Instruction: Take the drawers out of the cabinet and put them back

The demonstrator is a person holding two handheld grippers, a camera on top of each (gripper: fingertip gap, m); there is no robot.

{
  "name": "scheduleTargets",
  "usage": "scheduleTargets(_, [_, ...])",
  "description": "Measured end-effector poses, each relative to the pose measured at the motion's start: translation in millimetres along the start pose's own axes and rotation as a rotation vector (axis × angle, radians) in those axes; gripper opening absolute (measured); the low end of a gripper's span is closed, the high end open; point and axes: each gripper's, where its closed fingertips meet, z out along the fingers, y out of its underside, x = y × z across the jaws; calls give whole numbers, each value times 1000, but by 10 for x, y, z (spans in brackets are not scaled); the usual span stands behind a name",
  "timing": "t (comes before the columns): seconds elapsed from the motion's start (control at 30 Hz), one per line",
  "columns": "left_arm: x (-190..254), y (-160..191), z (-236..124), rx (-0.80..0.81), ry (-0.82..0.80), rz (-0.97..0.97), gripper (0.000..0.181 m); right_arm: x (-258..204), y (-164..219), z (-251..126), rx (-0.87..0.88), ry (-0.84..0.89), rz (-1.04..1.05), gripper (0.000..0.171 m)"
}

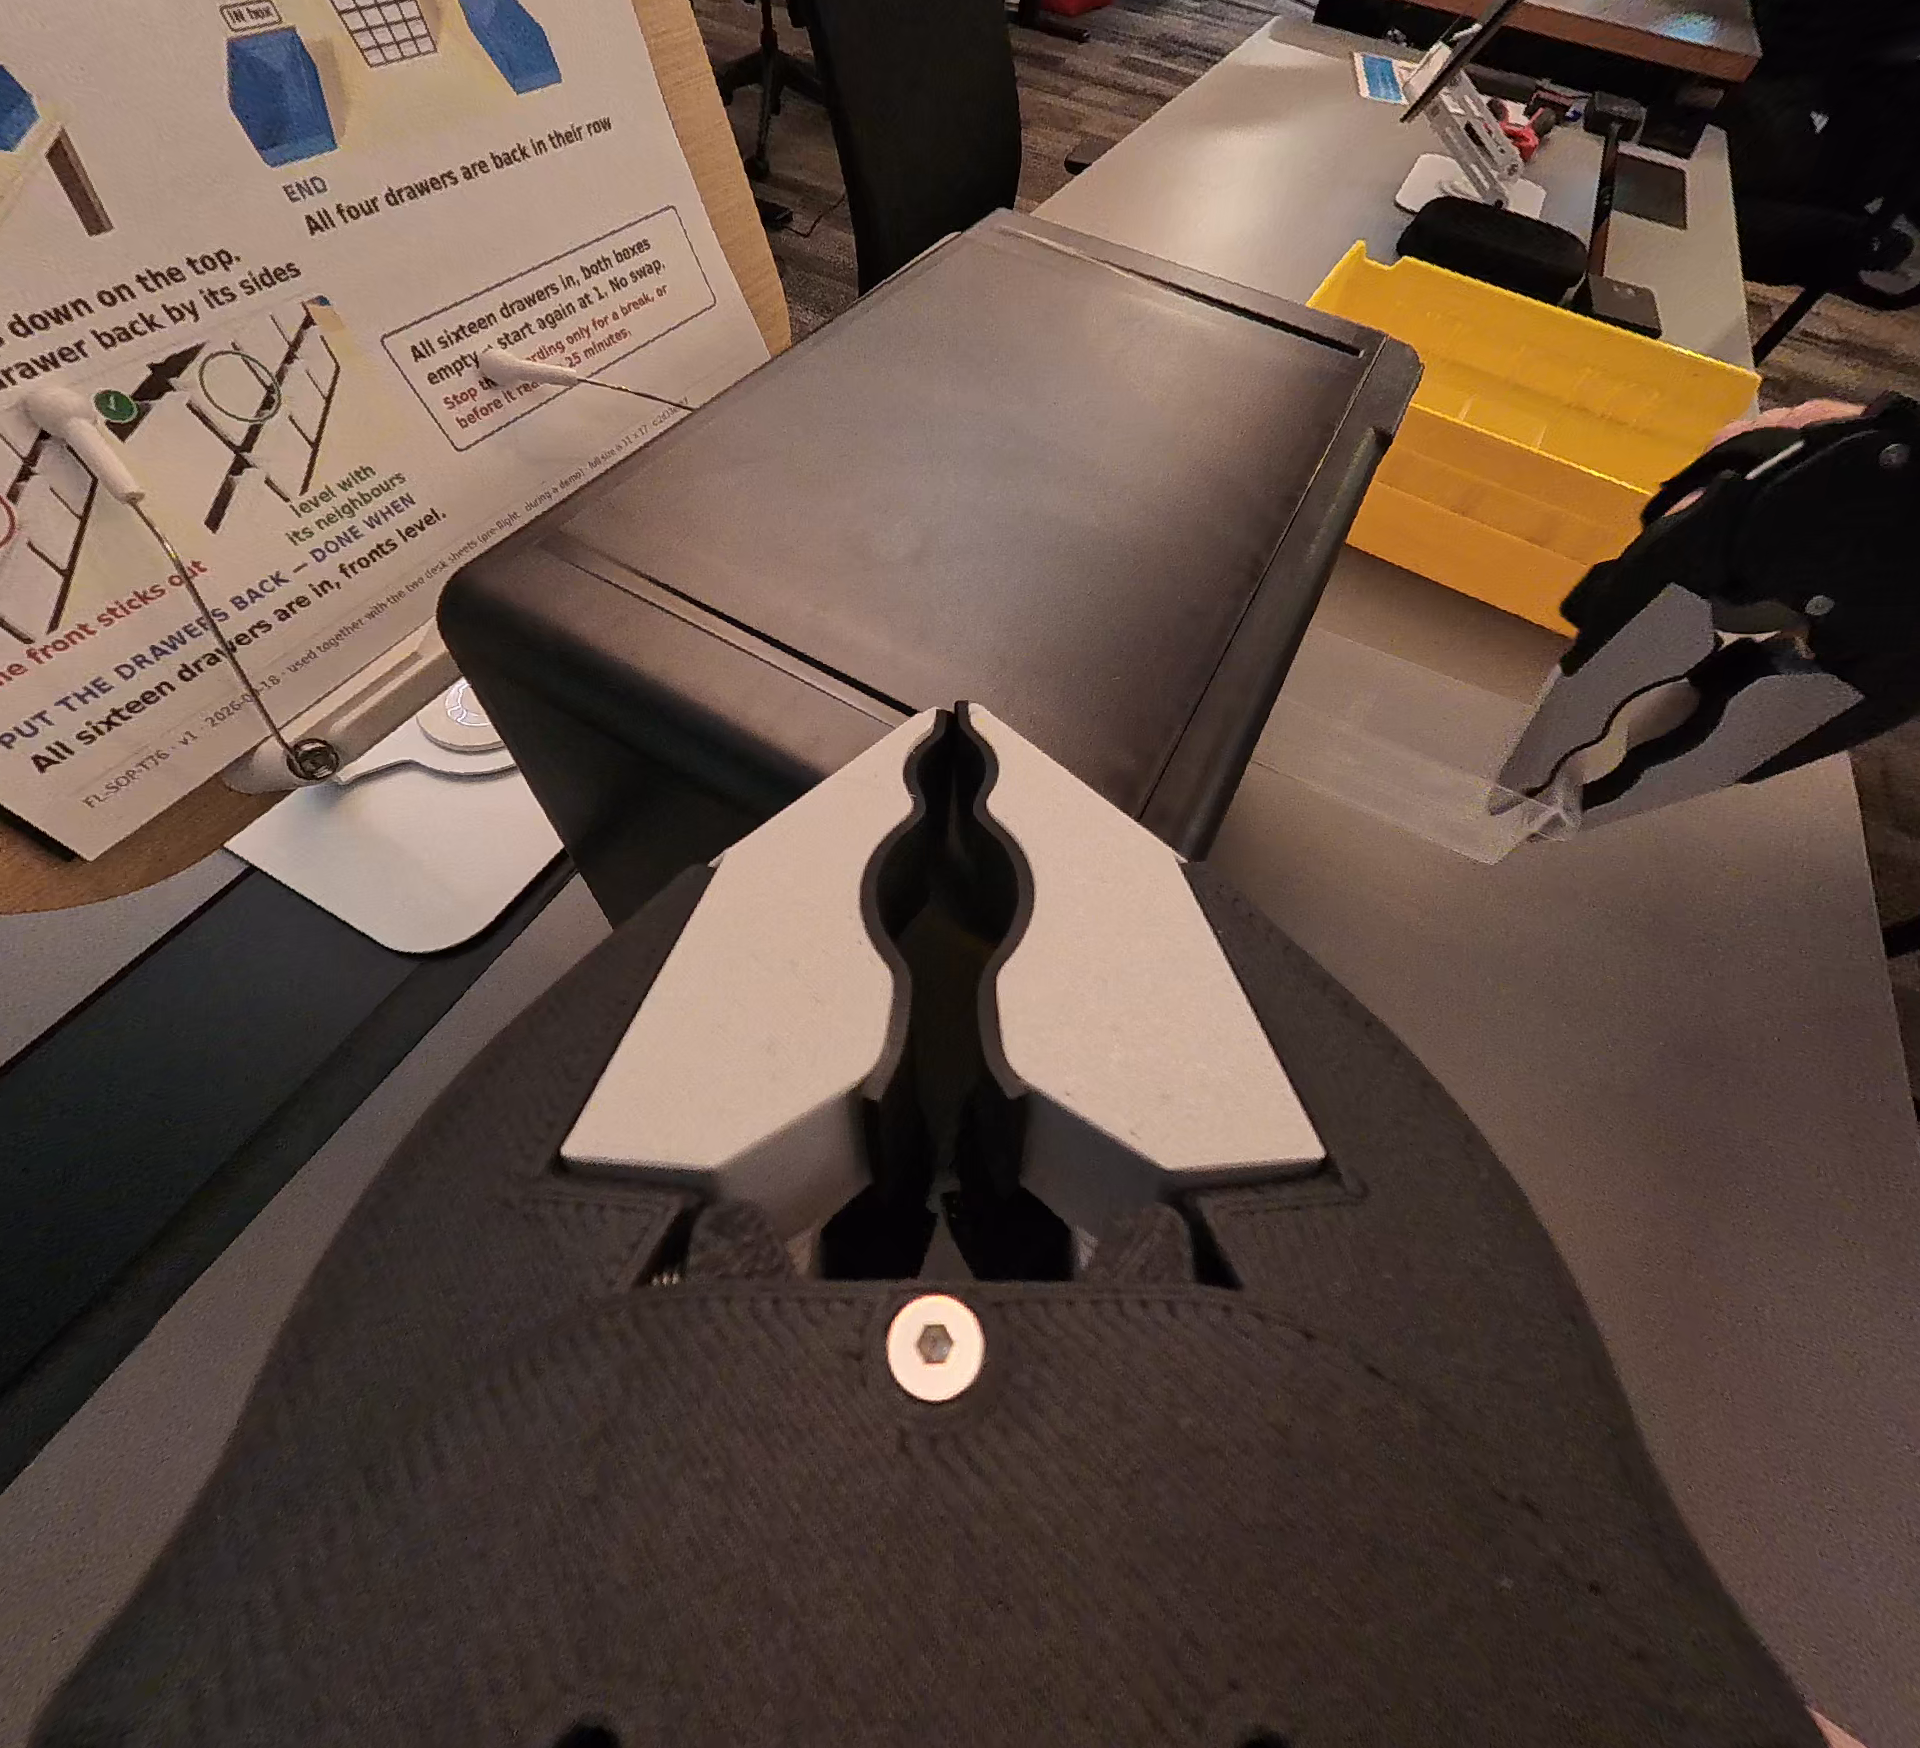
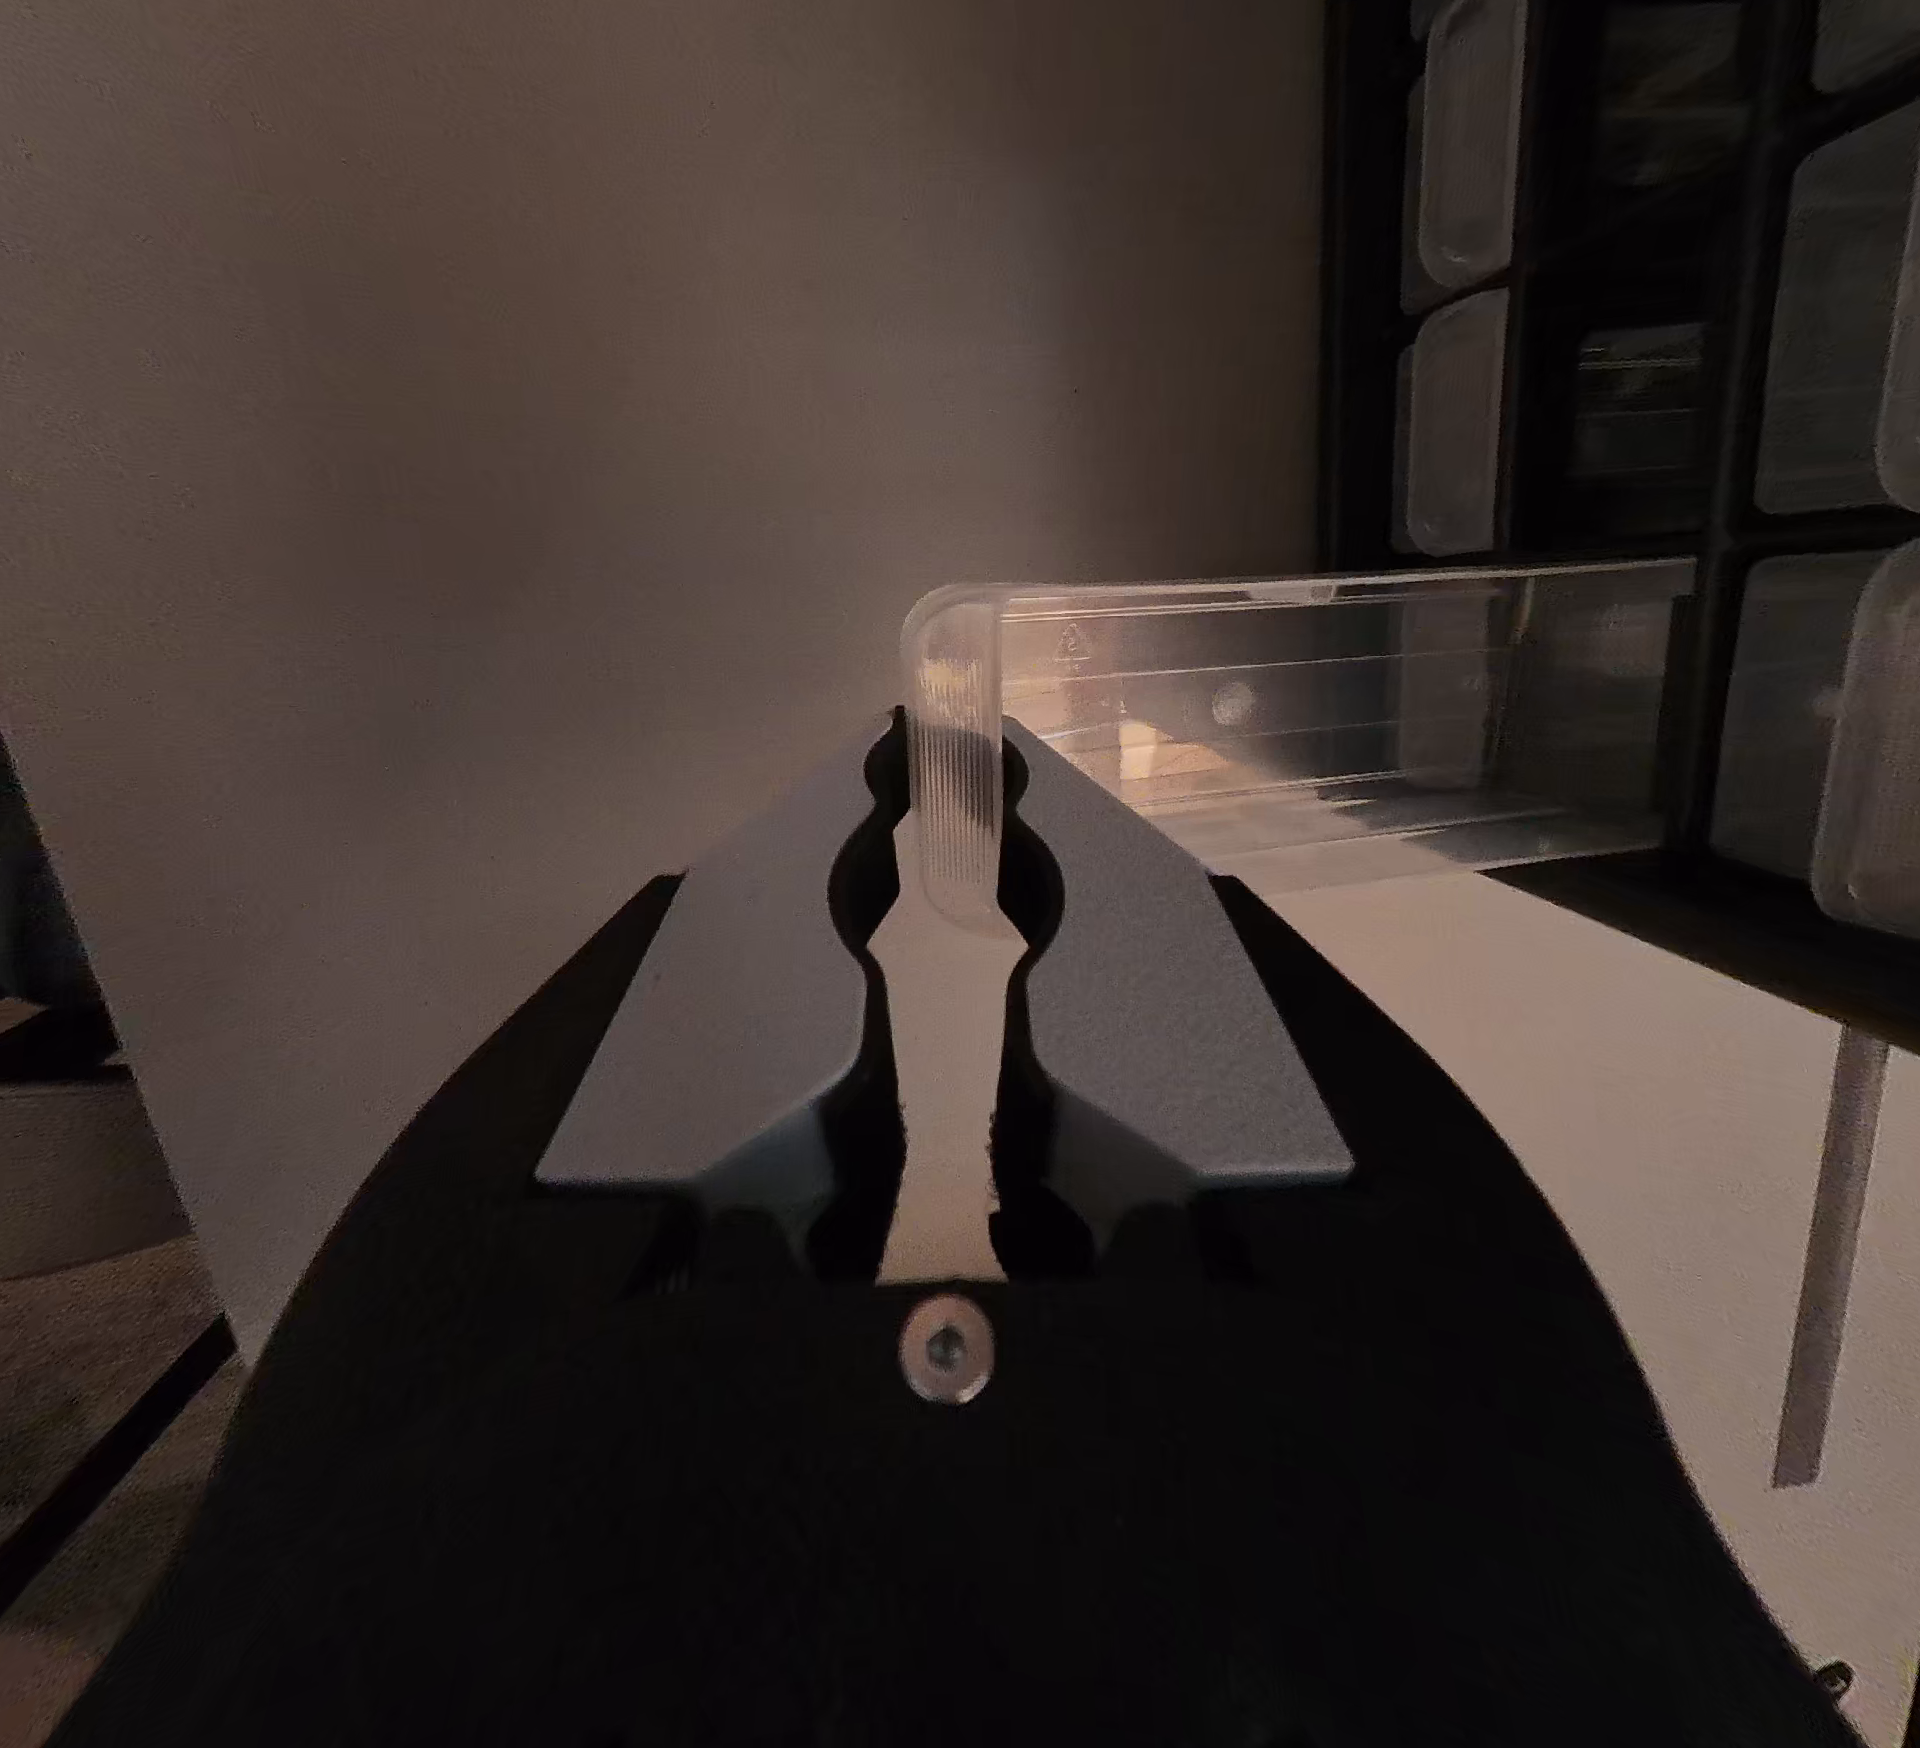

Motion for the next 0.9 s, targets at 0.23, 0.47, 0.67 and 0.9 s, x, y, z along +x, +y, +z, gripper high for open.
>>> scheduleTargets(0.23, [0,-1,0,-2,1,0,0,-92,18,-114,-15,-43,-3,11])
scheduleTargets(0.47, [2,-1,0,0,1,-1,0,-250,74,-388,5,-89,55,11])
scheduleTargets(0.67, [4,-3,-1,9,15,-10,0,21,751,-1558,87,495,386,11])
scheduleTargets(0.9, [7,-1,-3,13,17,-8,0,-108,2418,-1600,-58,417,1151,11])
